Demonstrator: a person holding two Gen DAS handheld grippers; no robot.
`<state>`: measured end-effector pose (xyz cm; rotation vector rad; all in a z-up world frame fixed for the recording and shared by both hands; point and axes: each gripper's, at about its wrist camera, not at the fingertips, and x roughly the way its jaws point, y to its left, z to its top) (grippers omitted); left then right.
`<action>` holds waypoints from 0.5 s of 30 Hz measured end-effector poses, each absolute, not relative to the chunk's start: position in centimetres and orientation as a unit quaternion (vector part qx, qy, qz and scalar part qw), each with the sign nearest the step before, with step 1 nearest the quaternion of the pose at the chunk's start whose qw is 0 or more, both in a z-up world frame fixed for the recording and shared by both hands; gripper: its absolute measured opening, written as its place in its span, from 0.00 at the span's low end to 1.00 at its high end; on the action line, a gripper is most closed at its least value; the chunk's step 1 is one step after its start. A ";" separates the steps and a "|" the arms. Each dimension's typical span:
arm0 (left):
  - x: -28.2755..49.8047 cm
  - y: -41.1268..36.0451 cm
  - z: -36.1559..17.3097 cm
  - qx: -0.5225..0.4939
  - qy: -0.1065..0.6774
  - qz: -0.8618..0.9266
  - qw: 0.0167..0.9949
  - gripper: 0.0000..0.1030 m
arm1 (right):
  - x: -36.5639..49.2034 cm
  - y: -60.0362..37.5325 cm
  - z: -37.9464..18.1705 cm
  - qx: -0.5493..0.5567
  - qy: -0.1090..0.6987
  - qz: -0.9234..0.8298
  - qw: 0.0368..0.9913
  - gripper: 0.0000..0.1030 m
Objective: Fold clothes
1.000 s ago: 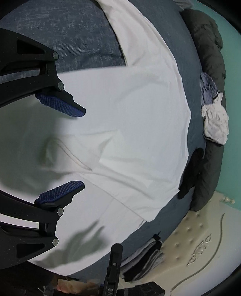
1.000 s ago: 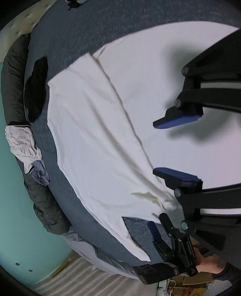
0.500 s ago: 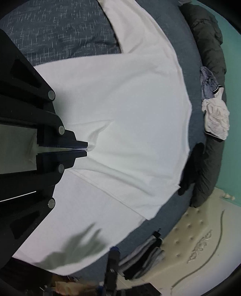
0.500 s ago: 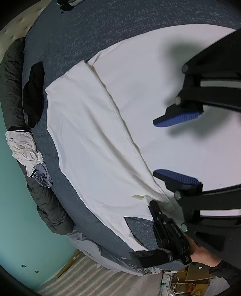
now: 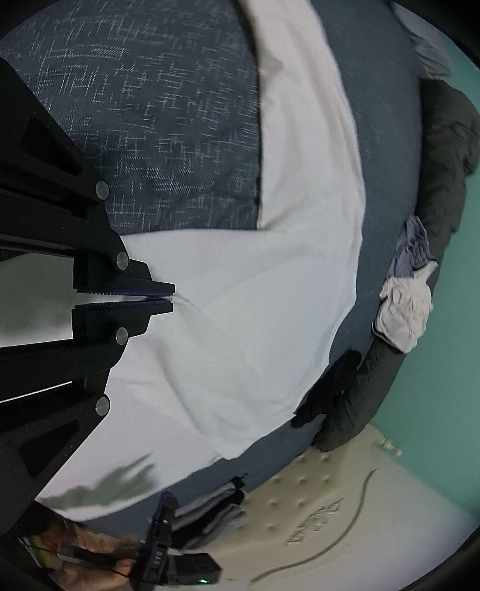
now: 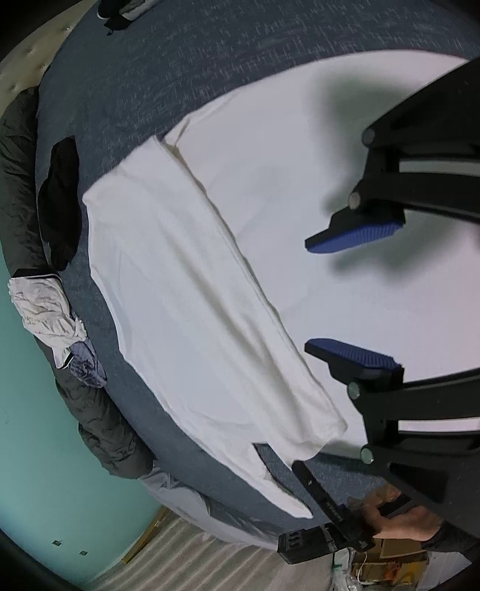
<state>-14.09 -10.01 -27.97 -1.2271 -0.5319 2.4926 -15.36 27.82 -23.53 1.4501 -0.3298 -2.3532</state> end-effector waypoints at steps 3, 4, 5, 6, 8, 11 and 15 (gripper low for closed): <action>-14.3 -10.4 -28.4 -0.434 -0.197 0.865 0.157 0.02 | -15.5 28.9 -23.3 0.512 -0.124 -0.833 0.168 0.47; -14.4 -10.4 -28.7 -0.441 -0.196 0.861 0.159 0.02 | -15.5 29.3 -23.2 0.512 -0.125 -0.834 0.164 0.47; -14.6 -10.3 -29.0 -0.449 -0.193 0.857 0.161 0.02 | -15.5 29.5 -23.1 0.512 -0.122 -0.834 0.162 0.47; -14.5 -10.3 -28.9 -0.449 -0.189 0.859 0.154 0.03 | -15.6 29.6 -23.1 0.513 -0.119 -0.835 0.161 0.47; -14.4 -10.4 -28.9 -0.450 -0.182 0.863 0.141 0.05 | -15.8 29.8 -23.1 0.514 -0.114 -0.835 0.157 0.48; -14.3 -10.5 -28.5 -0.446 -0.177 0.867 0.131 0.27 | -16.5 30.6 -23.1 0.514 -0.106 -0.838 0.146 0.49; -14.3 -8.8 -27.8 -0.441 -0.154 0.870 0.158 0.35 | -17.9 32.5 -23.5 0.513 -0.090 -0.845 0.121 0.49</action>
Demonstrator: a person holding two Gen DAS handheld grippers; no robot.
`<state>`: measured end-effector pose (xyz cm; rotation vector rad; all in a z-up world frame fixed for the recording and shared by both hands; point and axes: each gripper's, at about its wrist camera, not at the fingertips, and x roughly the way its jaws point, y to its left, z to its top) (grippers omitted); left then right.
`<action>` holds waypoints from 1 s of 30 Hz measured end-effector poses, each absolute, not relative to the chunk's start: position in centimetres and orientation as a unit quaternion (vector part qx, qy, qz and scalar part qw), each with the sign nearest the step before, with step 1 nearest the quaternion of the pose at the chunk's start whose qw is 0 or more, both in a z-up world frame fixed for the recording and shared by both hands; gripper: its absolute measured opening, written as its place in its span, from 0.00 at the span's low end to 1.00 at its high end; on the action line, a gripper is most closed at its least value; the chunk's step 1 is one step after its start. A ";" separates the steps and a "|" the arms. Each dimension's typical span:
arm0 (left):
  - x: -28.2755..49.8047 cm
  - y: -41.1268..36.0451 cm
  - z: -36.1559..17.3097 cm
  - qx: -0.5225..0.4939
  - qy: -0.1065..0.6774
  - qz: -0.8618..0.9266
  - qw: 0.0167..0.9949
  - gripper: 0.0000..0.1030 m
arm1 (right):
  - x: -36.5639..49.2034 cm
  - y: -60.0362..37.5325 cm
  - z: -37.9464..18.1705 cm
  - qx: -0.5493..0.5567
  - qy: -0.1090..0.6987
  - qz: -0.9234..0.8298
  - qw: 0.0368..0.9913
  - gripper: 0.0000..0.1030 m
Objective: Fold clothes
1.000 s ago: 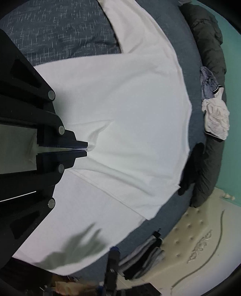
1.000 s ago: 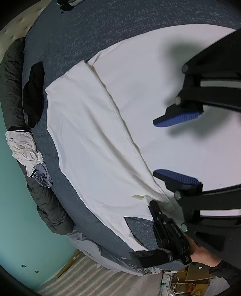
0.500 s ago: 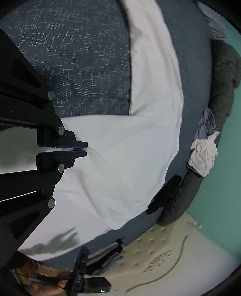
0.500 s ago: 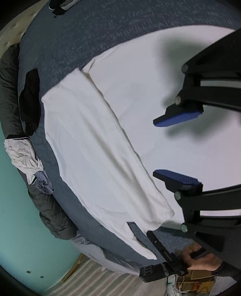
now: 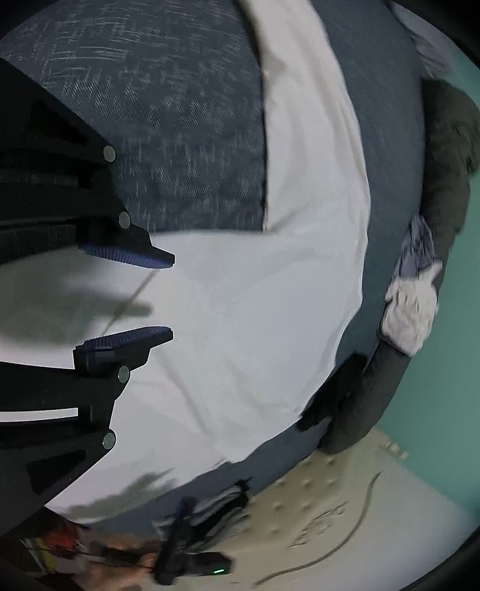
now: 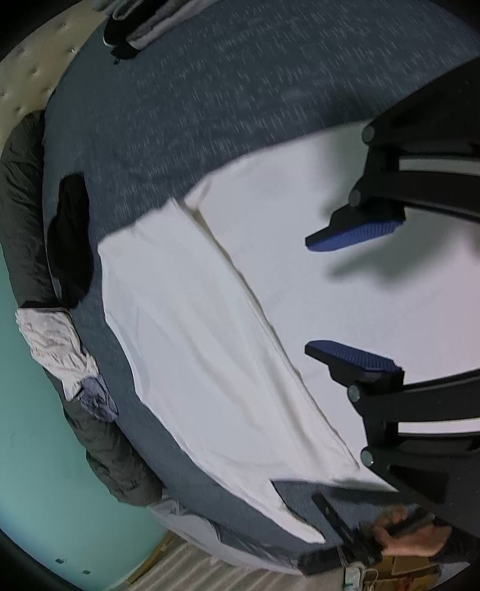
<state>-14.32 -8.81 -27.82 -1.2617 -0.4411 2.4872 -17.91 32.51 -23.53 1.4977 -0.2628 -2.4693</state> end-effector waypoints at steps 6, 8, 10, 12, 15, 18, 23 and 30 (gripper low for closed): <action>-14.8 -6.3 -28.9 -0.460 -0.105 0.864 0.177 0.38 | -21.3 35.7 -24.5 0.513 -0.038 -0.855 0.058 0.49; -15.1 -6.0 -29.6 -0.472 -0.091 0.860 0.170 0.38 | -22.5 36.4 -25.1 0.515 -0.022 -0.856 0.047 0.49; -15.3 -6.1 -30.2 -0.482 -0.088 0.856 0.164 0.38 | -23.5 36.4 -25.8 0.517 -0.006 -0.855 0.048 0.49; -15.3 -6.1 -30.5 -0.487 -0.087 0.854 0.161 0.38 | -24.6 35.9 -26.6 0.519 0.015 -0.853 0.055 0.49; -15.3 -6.0 -31.0 -0.493 -0.081 0.852 0.158 0.38 | -26.5 35.1 -28.1 0.523 0.048 -0.849 0.053 0.49; -15.4 -5.8 -31.6 -0.495 -0.082 0.850 0.157 0.38 | -28.0 35.1 -28.8 0.514 0.049 -0.855 0.052 0.49; -15.2 -5.9 -31.6 -0.497 -0.076 0.850 0.159 0.38 | -30.0 35.3 -30.1 0.512 0.056 -0.856 0.043 0.49; -15.2 -5.8 -31.8 -0.500 -0.067 0.849 0.158 0.39 | -31.7 36.4 -30.5 0.504 0.017 -0.862 0.047 0.49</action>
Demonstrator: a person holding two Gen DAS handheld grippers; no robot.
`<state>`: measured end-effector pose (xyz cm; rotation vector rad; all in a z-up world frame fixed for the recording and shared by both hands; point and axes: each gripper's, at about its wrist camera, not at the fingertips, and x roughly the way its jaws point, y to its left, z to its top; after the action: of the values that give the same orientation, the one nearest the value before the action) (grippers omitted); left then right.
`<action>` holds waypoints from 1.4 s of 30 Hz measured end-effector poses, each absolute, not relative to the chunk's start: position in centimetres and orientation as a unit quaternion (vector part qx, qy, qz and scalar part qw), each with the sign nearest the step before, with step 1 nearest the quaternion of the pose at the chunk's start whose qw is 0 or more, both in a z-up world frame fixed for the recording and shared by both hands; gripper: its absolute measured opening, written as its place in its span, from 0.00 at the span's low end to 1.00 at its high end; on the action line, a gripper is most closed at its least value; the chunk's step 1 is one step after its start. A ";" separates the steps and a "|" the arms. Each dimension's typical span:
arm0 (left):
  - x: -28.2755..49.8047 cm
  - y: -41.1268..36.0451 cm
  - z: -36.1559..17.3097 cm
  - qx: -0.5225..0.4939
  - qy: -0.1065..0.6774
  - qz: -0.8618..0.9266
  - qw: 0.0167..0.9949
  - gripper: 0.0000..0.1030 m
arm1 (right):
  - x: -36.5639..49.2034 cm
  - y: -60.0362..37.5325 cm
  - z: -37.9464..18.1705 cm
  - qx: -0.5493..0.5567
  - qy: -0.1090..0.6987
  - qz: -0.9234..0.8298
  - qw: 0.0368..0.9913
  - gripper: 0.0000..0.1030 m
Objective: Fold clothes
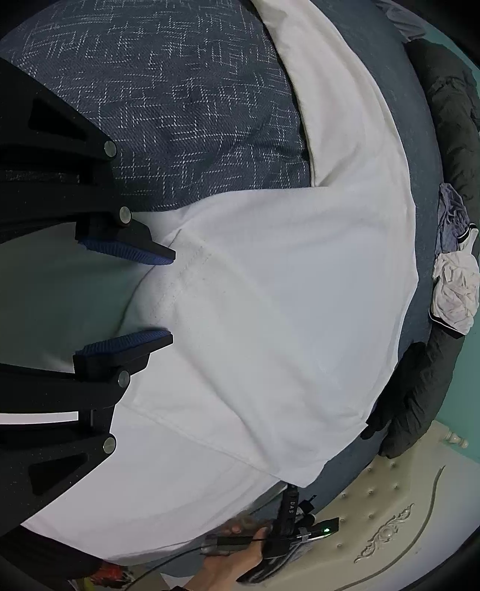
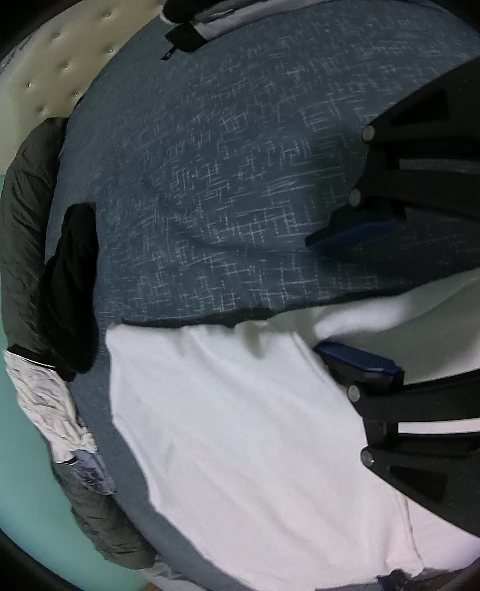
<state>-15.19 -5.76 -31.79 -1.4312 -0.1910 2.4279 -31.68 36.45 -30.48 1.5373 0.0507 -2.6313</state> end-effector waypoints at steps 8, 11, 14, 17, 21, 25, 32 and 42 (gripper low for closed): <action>-14.9 -6.1 -31.9 -0.499 -0.068 0.849 0.159 0.39 | -31.4 40.4 -29.6 0.477 -0.011 -0.879 -0.008 0.49; -15.0 -6.1 -31.9 -0.499 -0.070 0.849 0.159 0.39 | -31.0 40.8 -29.2 0.474 -0.011 -0.881 0.002 0.49; -15.0 -6.0 -31.9 -0.500 -0.070 0.848 0.159 0.39 | -30.7 41.6 -29.0 0.479 -0.024 -0.877 0.011 0.49; -15.0 -6.0 -31.8 -0.501 -0.072 0.847 0.160 0.39 | -30.4 42.2 -28.9 0.497 -0.017 -0.868 -0.008 0.49; -14.8 -6.1 -31.8 -0.501 -0.072 0.848 0.159 0.40 | -29.4 43.4 -27.6 0.489 -0.056 -0.871 0.006 0.49; -14.8 -6.1 -31.8 -0.501 -0.074 0.848 0.159 0.40 | -29.7 40.9 -26.0 0.468 -0.067 -0.879 0.067 0.48; -15.0 -6.2 -31.8 -0.502 -0.075 0.846 0.162 0.40 | -31.2 37.1 -28.0 0.490 -0.013 -0.867 0.086 0.14; -15.1 -6.5 -32.0 -0.502 -0.076 0.845 0.166 0.41 | -31.2 40.4 -27.2 0.472 -0.050 -0.880 0.029 0.07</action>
<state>-15.11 -6.52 -31.97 -1.4301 -0.2159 2.4070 -31.19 40.36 -27.18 1.4547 -0.1534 -2.7147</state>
